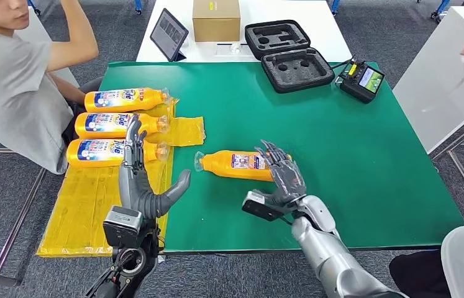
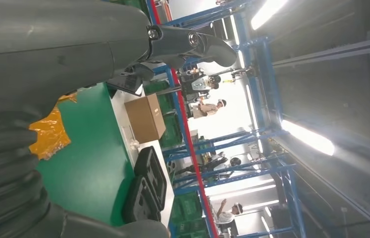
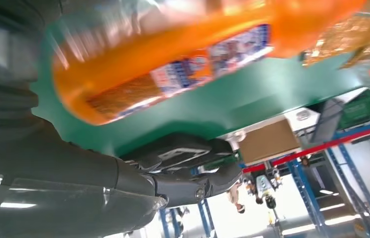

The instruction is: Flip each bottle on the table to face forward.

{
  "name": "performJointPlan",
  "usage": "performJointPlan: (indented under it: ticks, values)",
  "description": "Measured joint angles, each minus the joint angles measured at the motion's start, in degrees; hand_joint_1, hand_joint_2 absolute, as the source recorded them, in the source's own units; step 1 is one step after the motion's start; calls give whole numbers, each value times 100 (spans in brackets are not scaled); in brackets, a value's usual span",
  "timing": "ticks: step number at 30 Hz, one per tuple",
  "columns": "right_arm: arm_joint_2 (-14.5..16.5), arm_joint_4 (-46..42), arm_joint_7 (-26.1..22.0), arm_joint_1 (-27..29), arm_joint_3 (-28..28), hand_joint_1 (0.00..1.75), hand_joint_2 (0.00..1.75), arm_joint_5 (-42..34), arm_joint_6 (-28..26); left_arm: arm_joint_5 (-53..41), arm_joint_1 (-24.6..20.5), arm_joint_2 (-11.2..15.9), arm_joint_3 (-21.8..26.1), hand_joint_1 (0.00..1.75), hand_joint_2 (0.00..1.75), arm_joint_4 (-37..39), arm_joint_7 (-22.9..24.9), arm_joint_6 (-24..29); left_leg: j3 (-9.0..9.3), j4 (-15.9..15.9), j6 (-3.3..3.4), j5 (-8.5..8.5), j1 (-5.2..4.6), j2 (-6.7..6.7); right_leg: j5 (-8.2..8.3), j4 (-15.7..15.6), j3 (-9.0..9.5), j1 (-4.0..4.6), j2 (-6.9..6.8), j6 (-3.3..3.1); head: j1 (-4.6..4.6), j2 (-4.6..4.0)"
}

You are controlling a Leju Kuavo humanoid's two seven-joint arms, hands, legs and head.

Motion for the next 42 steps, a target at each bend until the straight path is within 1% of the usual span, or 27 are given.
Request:
performJointPlan:
  ticks: [3, 7, 12, 17, 23, 28, 42]
  values:
    - [19, 144, 93, -130, 180, 0, 175, -93, 9, 5, -24, 0, -14, 0, 175, 8, 0, 0, 0, 0, 0, 1, 0, 0, 0, 0, 0, 0, 0, 0, 0, 0]
    - [16, 363, 357, -280, 342, 0, 175, 2, -153, 6, -47, -1, -21, 0, 175, 19, 0, 0, 0, 0, 0, 1, 0, 0, 0, 0, 0, -1, 1, 0, 2, 0]
    - [15, 508, 448, -372, 429, 0, 175, 40, -217, 5, -59, -2, -22, 0, 175, 23, 0, 2, 0, 0, 0, 1, -1, 0, 0, 0, 0, -1, 0, 0, 1, 0]
    - [3, 618, 711, -510, 483, 0, 175, 127, -319, -2, -93, -3, -70, 0, 175, 35, 0, 0, 0, 1, 0, 1, -1, 0, 0, 0, 0, -1, 0, 0, 1, 0]
    - [-17, 768, 749, -669, 492, 0, 175, 12, -271, -40, -135, -15, -131, 0, 175, 110, 0, 0, 1, 1, 1, 1, -1, 0, 0, 0, 0, -1, 0, 0, 1, 0]
    - [-25, 886, 751, -680, 492, 0, 175, -103, -128, -145, -143, -16, -147, 0, 175, 165, 0, 3, 0, 1, 1, 1, -1, 0, 0, 0, -1, -1, 0, 0, 1, 0]
    - [-85, 1118, 1024, -680, 491, 0, 175, -118, 97, -176, -156, -17, -192, 0, 175, 391, 0, 9, 1, 2, 1, 1, -1, 0, 0, 0, -1, -1, 0, 0, 1, 0]
